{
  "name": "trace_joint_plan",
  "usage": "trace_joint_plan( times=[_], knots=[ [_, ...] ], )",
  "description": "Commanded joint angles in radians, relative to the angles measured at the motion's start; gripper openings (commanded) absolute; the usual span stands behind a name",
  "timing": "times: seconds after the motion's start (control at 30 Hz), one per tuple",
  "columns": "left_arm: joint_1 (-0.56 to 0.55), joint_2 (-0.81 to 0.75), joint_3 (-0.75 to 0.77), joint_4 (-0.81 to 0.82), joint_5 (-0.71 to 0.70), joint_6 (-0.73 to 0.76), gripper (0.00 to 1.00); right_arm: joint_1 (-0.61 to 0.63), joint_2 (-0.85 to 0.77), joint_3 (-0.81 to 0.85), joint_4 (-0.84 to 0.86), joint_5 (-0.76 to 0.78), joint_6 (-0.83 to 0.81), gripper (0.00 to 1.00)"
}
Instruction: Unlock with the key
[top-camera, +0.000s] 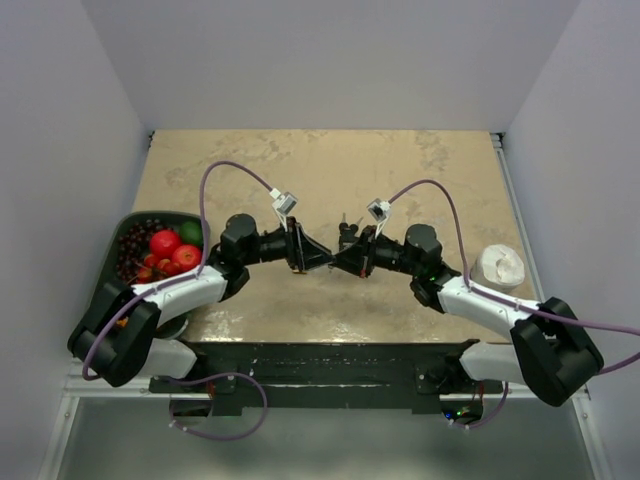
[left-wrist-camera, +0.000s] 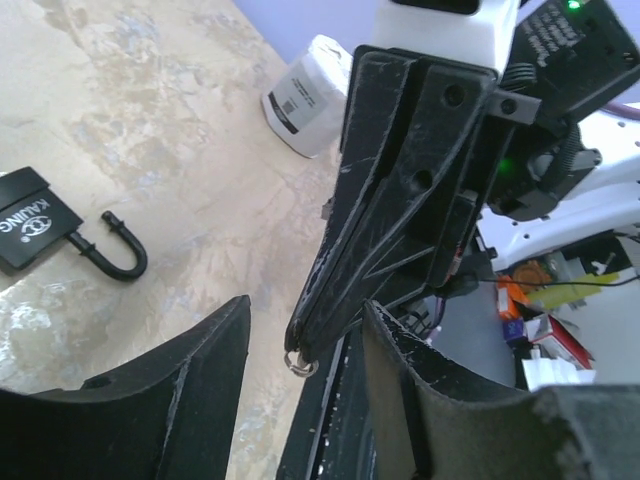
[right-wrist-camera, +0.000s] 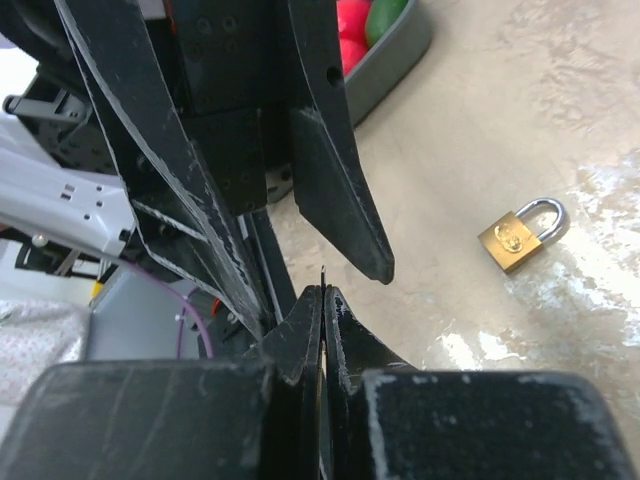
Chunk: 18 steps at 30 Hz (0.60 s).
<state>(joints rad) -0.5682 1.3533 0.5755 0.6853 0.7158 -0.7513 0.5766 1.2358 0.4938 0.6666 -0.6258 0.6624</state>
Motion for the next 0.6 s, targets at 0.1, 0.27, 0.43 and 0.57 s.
trace_joint_plan(
  times=[0.1, 0.27, 0.43, 0.57],
  knots=[
    [0.028, -0.025, -0.029, 0.192, 0.051, -0.094, 0.44, -0.001, 0.002, 0.038, 0.013, -0.117, -0.040, 0.00],
    [0.033, -0.029, -0.057, 0.224, 0.060, -0.105, 0.40, -0.003, -0.007, 0.043, 0.007, -0.115, -0.040, 0.00],
    [0.034, -0.029, -0.066, 0.226, 0.079, -0.102, 0.34, -0.001, -0.006, 0.054, 0.007, -0.126, -0.038, 0.00],
    [0.033, -0.029, -0.069, 0.215, 0.077, -0.094, 0.31, -0.003, -0.004, 0.055, 0.019, -0.126, -0.027, 0.00]
  ],
)
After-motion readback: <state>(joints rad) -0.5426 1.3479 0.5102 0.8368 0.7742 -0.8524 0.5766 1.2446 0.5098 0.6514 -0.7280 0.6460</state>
